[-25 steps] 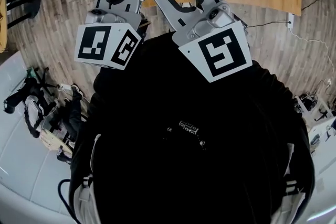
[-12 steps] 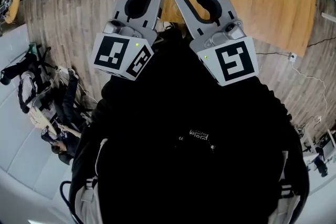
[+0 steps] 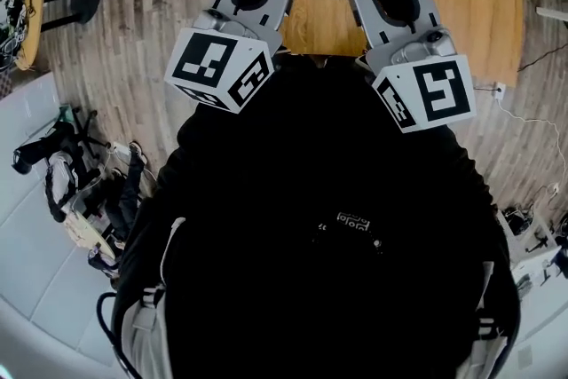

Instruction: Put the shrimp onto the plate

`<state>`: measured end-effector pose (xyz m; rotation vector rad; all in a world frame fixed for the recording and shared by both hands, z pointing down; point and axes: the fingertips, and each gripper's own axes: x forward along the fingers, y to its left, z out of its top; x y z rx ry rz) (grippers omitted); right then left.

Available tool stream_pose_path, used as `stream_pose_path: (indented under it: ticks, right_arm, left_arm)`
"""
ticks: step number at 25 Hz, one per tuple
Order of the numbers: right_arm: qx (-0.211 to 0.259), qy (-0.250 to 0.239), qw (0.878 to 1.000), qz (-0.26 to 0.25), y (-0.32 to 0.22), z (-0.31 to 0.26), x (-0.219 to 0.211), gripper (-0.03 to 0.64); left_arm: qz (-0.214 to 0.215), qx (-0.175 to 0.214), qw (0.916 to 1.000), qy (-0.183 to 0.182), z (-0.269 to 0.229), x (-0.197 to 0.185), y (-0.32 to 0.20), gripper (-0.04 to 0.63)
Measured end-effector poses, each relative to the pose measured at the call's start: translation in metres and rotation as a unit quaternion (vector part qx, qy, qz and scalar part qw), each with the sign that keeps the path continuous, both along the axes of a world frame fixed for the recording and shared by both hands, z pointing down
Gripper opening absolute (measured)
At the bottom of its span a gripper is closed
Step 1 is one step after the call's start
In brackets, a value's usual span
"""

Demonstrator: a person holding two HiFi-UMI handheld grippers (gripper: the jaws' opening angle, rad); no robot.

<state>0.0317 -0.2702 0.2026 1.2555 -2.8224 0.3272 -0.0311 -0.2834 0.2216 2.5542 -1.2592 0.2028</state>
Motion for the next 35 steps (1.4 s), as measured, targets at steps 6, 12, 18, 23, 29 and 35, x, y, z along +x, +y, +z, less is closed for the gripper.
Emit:
stream_pose_path:
  ticks: [6, 12, 18, 23, 29, 35]
  right_arm:
    - [-0.015, -0.020, 0.999, 0.033, -0.003, -0.009, 0.015, 0.055]
    - [-0.060, -0.048, 0.994, 0.073, -0.028, 0.006, 0.050, 0.055]
    - [-0.054, -0.036, 0.996, 0.068, -0.040, -0.005, 0.045, 0.055]
    - [-0.072, -0.030, 0.995, 0.062, -0.042, -0.003, 0.043, 0.055]
    - [-0.111, -0.006, 0.993, -0.048, -0.054, 0.011, 0.019, 0.055]
    - [-0.119, 0.024, 0.990, -0.072, -0.071, 0.030, 0.017, 0.055]
  left_arm:
    - [0.051, 0.001, 0.9987, 0.005, 0.000, 0.023, -0.006, 0.005]
    - [0.083, -0.021, 0.9963, 0.001, 0.024, 0.037, -0.028, 0.005]
    - [0.089, -0.010, 0.9960, 0.001, 0.016, 0.035, -0.044, 0.005]
    - [0.085, -0.010, 0.9963, 0.011, 0.012, 0.025, -0.044, 0.005]
    - [0.092, -0.016, 0.9955, 0.014, 0.015, 0.003, -0.045, 0.005]
    - [0.091, -0.034, 0.9953, 0.002, 0.031, -0.002, -0.040, 0.005]
